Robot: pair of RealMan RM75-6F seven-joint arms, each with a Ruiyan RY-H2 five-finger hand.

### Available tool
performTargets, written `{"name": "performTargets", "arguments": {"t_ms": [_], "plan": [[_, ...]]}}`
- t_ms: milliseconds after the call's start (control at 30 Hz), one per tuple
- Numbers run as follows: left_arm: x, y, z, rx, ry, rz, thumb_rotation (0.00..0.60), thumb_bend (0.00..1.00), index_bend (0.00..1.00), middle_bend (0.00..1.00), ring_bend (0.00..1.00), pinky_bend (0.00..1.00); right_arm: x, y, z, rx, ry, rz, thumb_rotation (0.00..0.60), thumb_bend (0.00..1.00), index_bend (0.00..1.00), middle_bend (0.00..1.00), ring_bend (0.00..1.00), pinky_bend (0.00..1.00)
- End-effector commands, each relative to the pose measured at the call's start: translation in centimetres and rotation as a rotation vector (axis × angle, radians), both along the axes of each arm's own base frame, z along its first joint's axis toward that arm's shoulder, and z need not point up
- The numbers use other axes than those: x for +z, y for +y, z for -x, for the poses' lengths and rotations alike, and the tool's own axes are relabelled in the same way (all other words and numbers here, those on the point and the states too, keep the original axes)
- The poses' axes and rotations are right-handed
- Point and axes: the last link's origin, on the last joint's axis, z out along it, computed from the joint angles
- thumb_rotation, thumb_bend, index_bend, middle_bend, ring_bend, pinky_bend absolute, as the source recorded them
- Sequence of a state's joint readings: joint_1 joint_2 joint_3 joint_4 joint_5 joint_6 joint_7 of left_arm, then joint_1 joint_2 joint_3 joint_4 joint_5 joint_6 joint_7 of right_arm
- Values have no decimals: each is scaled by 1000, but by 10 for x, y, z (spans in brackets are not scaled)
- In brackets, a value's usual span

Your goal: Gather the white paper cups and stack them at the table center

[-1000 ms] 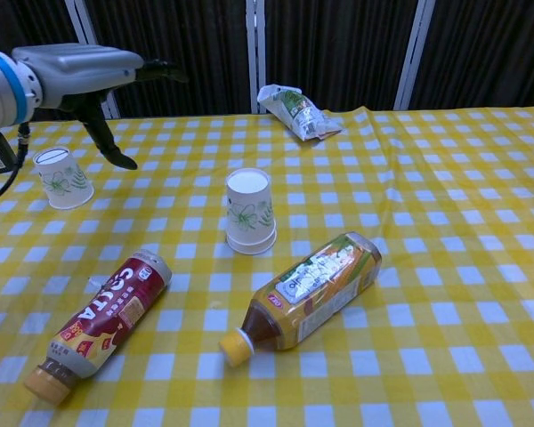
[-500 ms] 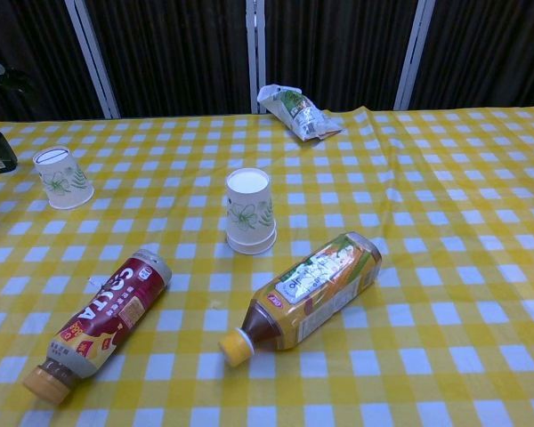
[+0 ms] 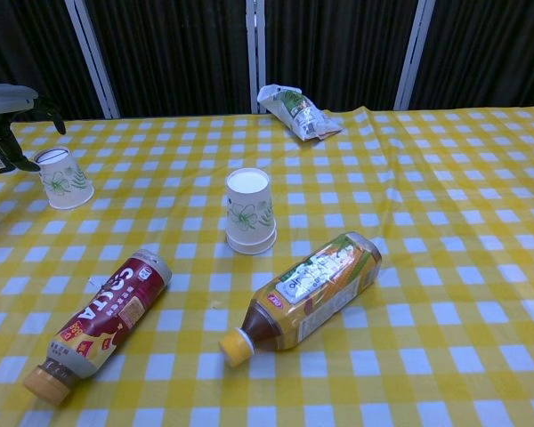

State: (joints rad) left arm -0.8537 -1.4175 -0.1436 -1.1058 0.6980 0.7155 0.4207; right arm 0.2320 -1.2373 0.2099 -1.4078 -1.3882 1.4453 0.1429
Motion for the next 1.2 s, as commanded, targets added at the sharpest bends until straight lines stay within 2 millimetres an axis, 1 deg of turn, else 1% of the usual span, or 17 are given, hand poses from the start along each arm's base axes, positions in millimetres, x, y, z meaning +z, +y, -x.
{"name": "performTargets", "arguments": {"t_ms": [33,133,333,600,667,733,800,867,967,1033,1100,1200], "plan": [[-5,1,-3,-5,3,8,600,269,269,0,0,0,0,0,1,-3,0,1,600,118,48,0,0,0],[-6,3,-3,-6,14,7,600,269,295,0,0,0,1,0,1,-3,-1,3,600,118,48,0,0,0],[-7,5,1,9,19,9,600,269,304,0,0,0,2,0,1,-4,-7,3,600,117,48,0,0,0],[-13,5,5,27,29,22,600,270,327,0,0,0,1,0,1,-4,-6,-2,600,117,49,0,0,0],[-14,5,3,20,24,22,600,291,366,0,0,0,2,0,1,-5,-7,2,600,117,48,0,0,0],[-13,5,0,9,17,15,600,365,404,0,0,0,2,0,1,-5,-7,3,600,118,48,0,0,0],[-11,4,-3,-3,2,9,600,417,408,0,0,0,2,0,1,-5,-8,3,600,118,48,0,0,0],[-8,3,-7,-16,-11,4,600,432,407,0,0,0,1,0,1,-5,-8,1,600,118,48,0,0,0],[1,1,-19,-58,-49,-13,600,433,405,0,0,0,1,0,1,-5,-7,0,600,118,48,0,0,0],[8,-3,-39,-115,-96,-23,600,432,400,0,0,0,1,0,1,-4,-7,0,600,117,48,0,0,0],[9,-9,-54,-156,-133,-12,600,432,395,0,0,0,0,0,0,-4,-5,-2,600,117,49,0,0,0],[3,-21,-82,-237,-191,24,600,432,393,0,0,0,0,0,1,-10,-4,-5,600,117,48,0,0,0]]}}
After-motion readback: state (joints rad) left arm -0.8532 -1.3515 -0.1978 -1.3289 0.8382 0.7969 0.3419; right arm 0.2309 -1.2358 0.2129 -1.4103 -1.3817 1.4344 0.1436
